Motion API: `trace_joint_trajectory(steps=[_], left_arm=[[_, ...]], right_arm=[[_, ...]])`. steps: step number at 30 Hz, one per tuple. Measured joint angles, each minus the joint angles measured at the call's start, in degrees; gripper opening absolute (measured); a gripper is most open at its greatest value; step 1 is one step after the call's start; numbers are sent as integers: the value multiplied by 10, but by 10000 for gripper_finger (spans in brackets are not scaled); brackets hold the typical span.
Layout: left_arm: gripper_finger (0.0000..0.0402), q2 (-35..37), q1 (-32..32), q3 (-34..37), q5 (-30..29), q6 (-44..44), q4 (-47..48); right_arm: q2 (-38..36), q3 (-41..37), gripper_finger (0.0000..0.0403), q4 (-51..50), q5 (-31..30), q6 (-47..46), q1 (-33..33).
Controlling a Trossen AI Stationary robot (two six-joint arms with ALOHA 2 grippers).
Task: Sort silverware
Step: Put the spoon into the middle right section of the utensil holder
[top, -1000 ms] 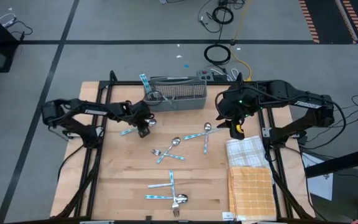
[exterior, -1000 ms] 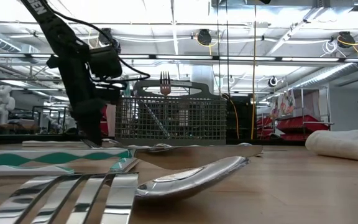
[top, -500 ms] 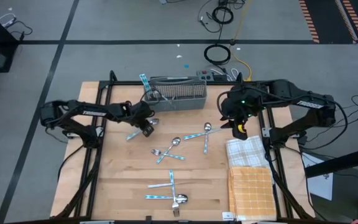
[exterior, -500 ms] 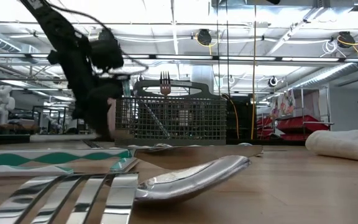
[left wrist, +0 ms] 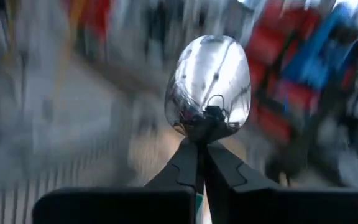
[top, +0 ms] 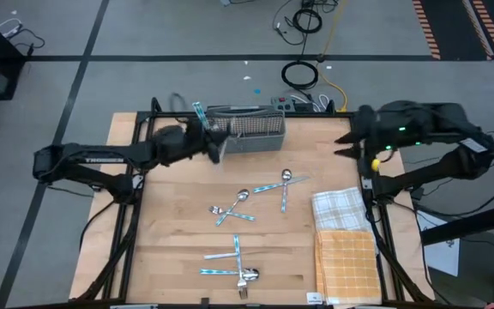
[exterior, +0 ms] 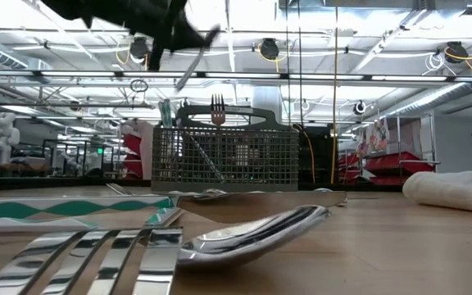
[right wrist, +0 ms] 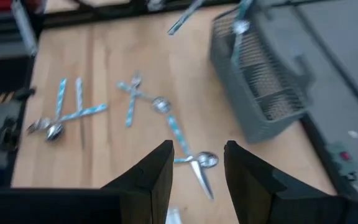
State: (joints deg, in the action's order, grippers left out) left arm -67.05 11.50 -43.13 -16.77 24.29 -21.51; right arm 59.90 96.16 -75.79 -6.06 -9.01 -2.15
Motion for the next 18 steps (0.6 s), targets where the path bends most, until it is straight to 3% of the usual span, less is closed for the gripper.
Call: trace_joint_trajectory(steps=[7,13,18], left_arm=[[11,-93,1,-32,-100,-180,-268],[11,-209,1,-97,-121,-304,-342],[10,-295,1,-153,-148,-341,-363]], right_arm=[[-51,0,132,1,-19,-18,0],[-66,0,132,1,-18,-23,0],[-69,0,132,0,-16,-23,0]])
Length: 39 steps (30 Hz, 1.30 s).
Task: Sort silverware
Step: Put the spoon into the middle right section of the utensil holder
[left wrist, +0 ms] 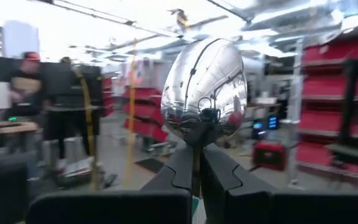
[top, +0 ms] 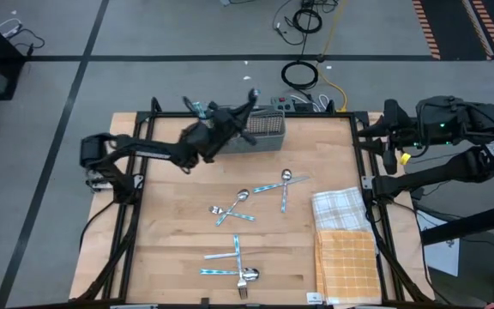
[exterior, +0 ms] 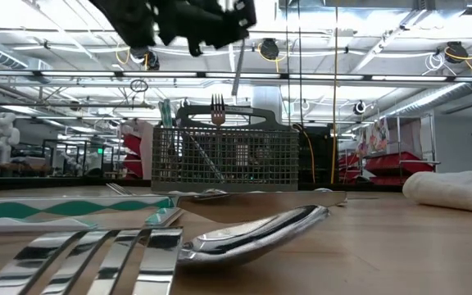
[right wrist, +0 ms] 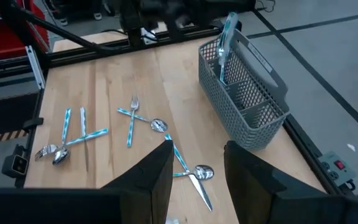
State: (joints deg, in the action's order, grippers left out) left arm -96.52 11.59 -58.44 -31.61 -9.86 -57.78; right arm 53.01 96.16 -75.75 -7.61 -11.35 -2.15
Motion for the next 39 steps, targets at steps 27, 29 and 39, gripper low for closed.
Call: trace_joint_trajectory(steps=[27,29,39], left_arm=[[10,-159,48,-11,-35,51,-89],[10,-164,47,-11,-36,51,-99],[78,-164,45,-12,-34,47,-94]], right_arm=[[0,0,132,0,4,0,0],[0,0,132,0,4,-1,0],[0,0,132,0,18,-3,0]])
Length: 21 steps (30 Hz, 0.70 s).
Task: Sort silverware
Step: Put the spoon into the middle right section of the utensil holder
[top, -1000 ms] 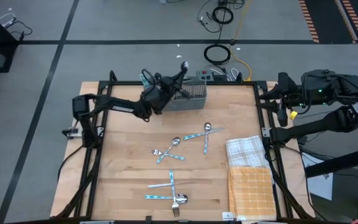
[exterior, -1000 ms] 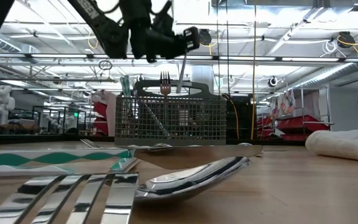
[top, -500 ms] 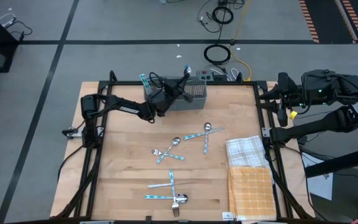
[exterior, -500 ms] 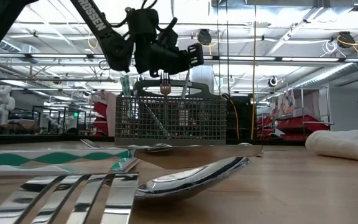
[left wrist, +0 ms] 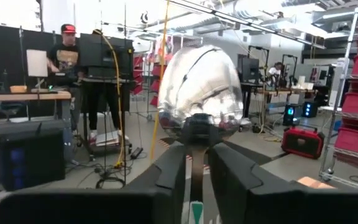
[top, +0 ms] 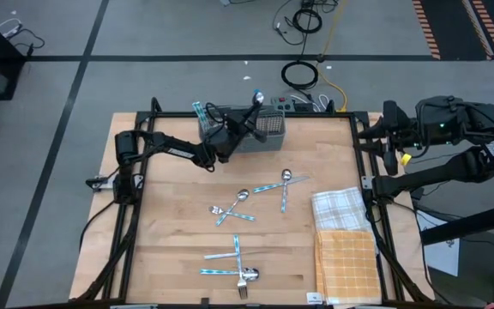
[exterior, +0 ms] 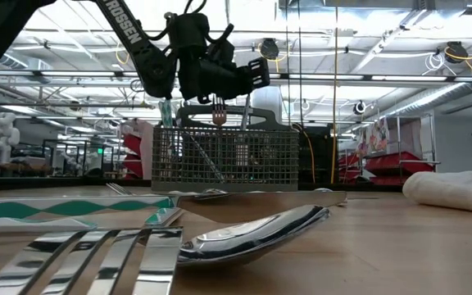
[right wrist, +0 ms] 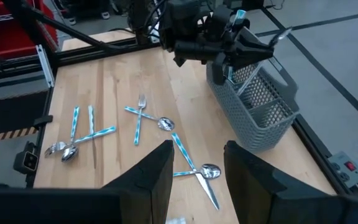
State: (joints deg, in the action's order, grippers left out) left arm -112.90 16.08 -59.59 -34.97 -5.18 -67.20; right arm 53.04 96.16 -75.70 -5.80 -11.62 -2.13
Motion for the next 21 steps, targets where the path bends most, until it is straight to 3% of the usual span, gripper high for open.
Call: trace_joint_trajectory(steps=[6,21], left_arm=[[103,5,0,0,33,-45,11],[147,11,-1,0,59,-42,38]], right_arm=[[0,0,132,0,2,0,0],[0,0,132,0,2,0,0]])
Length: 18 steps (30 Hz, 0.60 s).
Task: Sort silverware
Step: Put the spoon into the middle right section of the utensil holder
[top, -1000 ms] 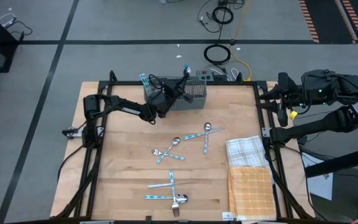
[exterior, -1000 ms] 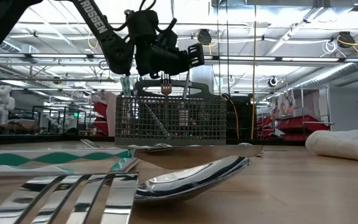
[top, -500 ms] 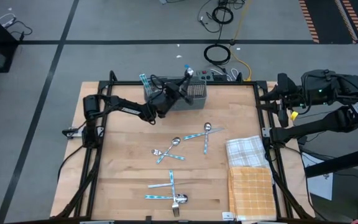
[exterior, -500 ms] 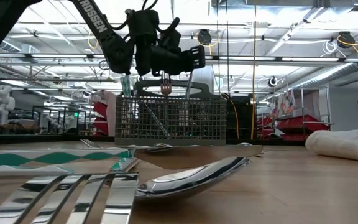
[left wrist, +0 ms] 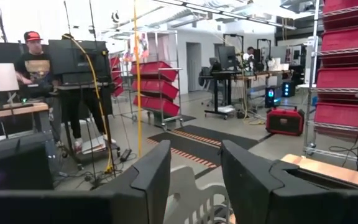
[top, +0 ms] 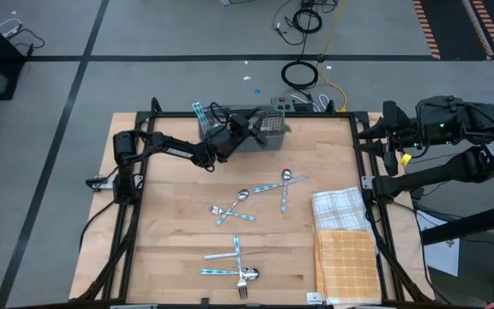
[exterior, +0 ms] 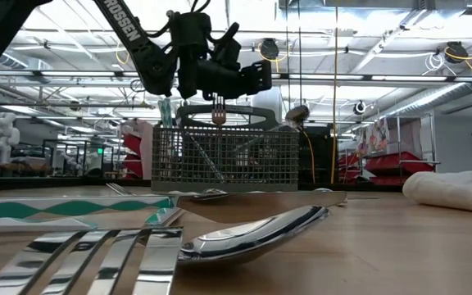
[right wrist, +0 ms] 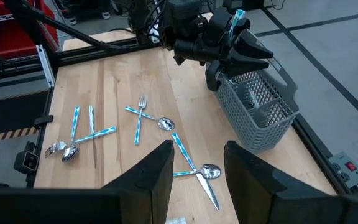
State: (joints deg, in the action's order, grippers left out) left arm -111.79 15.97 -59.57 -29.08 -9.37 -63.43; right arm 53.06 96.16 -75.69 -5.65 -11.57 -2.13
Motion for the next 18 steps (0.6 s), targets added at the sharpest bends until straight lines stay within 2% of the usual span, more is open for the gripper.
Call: trace_joint_trajectory(steps=[5,9,13,16,18], left_arm=[[155,19,-1,1,1,0,0],[156,67,-8,1,2,-1,-5],[156,135,-16,1,4,0,0],[156,204,-33,1,12,-2,1],[156,255,-47,1,22,-10,10]], right_arm=[[0,0,132,0,0,-10,0],[6,-14,132,-11,-4,-17,0],[20,-80,132,22,-21,-12,0],[38,-151,132,100,-72,-12,-1],[53,-201,132,165,-77,1,-5]])
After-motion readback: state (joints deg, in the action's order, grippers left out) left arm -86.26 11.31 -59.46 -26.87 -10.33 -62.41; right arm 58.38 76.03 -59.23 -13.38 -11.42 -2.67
